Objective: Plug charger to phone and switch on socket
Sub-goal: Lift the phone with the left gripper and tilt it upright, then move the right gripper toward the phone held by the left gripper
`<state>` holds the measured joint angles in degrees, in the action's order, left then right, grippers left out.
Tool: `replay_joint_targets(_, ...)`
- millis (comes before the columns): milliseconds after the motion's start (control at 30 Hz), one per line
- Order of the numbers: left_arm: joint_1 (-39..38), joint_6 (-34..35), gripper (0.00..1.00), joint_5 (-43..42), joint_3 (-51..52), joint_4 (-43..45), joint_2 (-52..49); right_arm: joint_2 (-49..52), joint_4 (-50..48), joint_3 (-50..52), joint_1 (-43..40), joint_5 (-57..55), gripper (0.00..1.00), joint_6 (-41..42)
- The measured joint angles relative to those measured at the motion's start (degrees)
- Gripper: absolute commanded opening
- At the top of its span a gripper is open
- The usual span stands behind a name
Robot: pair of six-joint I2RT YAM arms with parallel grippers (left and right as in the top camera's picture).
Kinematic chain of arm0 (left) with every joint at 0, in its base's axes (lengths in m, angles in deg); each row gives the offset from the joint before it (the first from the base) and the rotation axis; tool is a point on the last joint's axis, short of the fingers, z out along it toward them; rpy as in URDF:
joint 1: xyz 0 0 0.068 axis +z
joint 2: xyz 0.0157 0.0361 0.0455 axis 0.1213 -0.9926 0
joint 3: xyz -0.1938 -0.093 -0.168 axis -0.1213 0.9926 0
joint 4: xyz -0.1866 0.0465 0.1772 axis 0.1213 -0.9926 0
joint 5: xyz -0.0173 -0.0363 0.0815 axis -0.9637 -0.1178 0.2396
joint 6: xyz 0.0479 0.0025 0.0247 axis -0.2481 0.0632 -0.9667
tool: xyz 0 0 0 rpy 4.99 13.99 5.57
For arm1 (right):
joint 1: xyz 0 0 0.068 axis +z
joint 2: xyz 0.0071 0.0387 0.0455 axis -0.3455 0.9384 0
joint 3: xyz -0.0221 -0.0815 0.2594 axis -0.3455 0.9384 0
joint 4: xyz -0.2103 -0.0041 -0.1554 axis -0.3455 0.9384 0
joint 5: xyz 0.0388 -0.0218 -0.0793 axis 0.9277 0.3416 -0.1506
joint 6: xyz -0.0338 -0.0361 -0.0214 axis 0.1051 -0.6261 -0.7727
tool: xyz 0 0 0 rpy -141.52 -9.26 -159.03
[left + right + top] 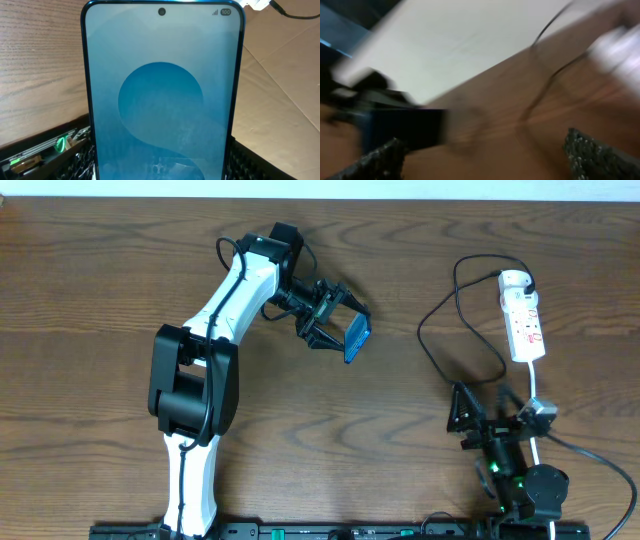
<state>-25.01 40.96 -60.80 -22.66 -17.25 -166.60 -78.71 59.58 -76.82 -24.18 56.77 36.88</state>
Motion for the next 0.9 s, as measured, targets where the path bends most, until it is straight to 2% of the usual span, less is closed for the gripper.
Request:
replay_joint_targets(33,0.0,-0.07,0.75,0.02,0.0,0.0,0.0,0.02,-0.17,0.0,0.0,5.31,0.99,9.79)
replay_joint_targets(167,0.0,-0.17,0.75,0.0,0.0,0.0,0.0,0.02,-0.37,0.0,0.0,12.22,0.99,25.53)
replay_joint_targets(233,0.0,-0.17,0.75,0.0,0.0,0.0,0.0,0.02,-0.35,0.0,0.0,13.55,0.99,28.63)
replay_joint_targets(400,0.0,-0.17,0.75,0.0,0.0,0.0,0.0,0.0,0.72,-0.15,0.0,16.44,0.99,25.88)
replay_joint_targets(500,0.0,-0.2,0.75,-0.02,0.0,0.0,0.0,0.22,9.27,-3.56,0.0,15.76,0.99,23.45)
replay_joint_targets(567,0.0,-0.2,0.75,0.0,0.0,0.0,0.0,1.25,20.9,-8.13,0.0,12.63,0.99,20.09)
replay_joint_targets(667,0.0,-0.2,0.75,-0.02,0.0,0.0,0.0,5.29,31.65,-17.73,0.0,5.57,0.99,15.26)
replay_joint_targets(767,0.0,-0.2,0.75,-0.07,0.0,0.02,0.0,10.12,35.41,-25.94,0.0,1.18,0.97,13.53)
replay_joint_targets(867,0.0,-0.2,0.75,-0.09,0.0,0.0,0.0,17.88,36.85,-33.99,0.0,-0.37,0.89,12.52)
replay_joint_targets(900,0.0,-0.2,0.75,-0.02,0.0,-0.02,0.0,21.55,36.96,-36.81,0.02,-0.02,0.92,12.22)
